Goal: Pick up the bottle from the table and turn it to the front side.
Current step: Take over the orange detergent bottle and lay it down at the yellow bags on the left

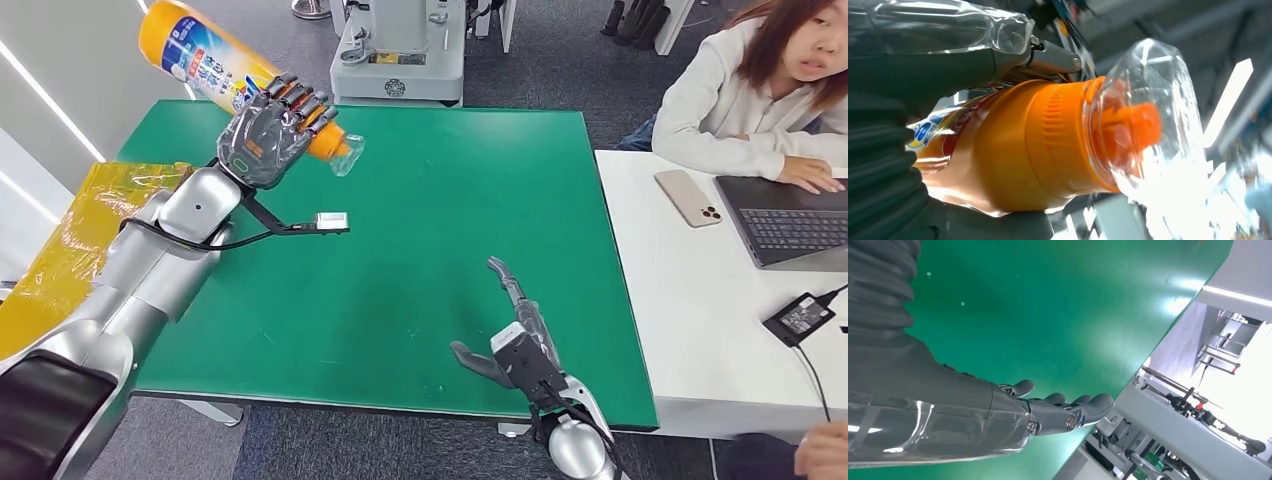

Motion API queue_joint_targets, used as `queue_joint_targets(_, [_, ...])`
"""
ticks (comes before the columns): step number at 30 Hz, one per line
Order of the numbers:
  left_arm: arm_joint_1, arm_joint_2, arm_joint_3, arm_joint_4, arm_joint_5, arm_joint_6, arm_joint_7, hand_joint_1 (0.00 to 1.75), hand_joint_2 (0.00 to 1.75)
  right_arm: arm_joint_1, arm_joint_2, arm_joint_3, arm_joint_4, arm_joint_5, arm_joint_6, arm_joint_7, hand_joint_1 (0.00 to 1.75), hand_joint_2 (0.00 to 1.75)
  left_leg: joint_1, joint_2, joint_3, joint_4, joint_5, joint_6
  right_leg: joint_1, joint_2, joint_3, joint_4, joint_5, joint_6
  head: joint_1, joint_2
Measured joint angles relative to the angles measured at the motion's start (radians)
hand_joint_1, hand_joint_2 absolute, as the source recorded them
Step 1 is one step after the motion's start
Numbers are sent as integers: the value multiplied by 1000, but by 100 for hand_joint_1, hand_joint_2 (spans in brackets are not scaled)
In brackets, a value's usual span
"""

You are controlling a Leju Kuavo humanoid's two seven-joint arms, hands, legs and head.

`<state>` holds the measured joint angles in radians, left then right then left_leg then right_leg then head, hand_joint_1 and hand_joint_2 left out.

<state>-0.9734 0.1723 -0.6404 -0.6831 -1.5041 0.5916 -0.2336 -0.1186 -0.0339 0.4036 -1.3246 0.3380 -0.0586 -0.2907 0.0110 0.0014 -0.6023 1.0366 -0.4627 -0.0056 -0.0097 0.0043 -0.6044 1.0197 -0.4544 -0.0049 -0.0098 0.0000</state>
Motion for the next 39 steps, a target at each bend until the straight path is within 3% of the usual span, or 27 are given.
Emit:
queue_joint_targets(9, [33,108,-28,251,8,-95,30,175,175,103,-55,0,-93,-8,-37,1,0,175,1,0,-1,-1,0,-1,1,0,-3,0,-1,-1,0,0])
queue_joint_targets(11, [34,116,-28,275,17,-133,36,175,175,111,-60,0,-104,-11,-40,2,0,175,1,-1,-2,-2,0,-1,1,-2,-2,0,-1,-1,0,0])
queue_joint_targets(16, [68,158,-11,327,118,-345,73,175,175,152,-69,-2,-124,-21,-59,7,0,175,0,4,-1,-2,-1,-1,0,4,-2,0,-1,-1,0,0])
queue_joint_targets(20, [116,214,24,353,170,-395,86,175,175,174,-80,-3,-125,-39,-67,7,0,175,0,4,-1,-2,-1,-1,0,4,-3,0,-1,-2,0,0])
queue_joint_targets(24, [156,259,69,365,225,-406,31,175,175,183,-96,-3,-125,-59,-68,6,0,175,1,3,-1,-2,-1,-1,0,3,-3,0,-1,-2,0,0])
queue_joint_targets(31, [242,254,174,366,358,-455,-57,175,175,182,-106,0,-133,-73,-72,14,0,175,0,3,-1,-2,-1,-1,0,3,-2,0,-1,-2,0,0])
queue_joint_targets(38, [311,223,230,365,372,-406,-163,175,175,161,-110,15,-138,-64,-39,22,0,175,-2,0,7,-3,-3,-1,-2,-1,6,-1,-4,-1,0,0])
queue_joint_targets(39, [315,213,232,365,373,-399,-175,147,175,156,-110,17,-139,-62,-35,24,0,175,-2,-2,9,-3,-3,0,-3,-3,9,-1,-5,0,0,0])
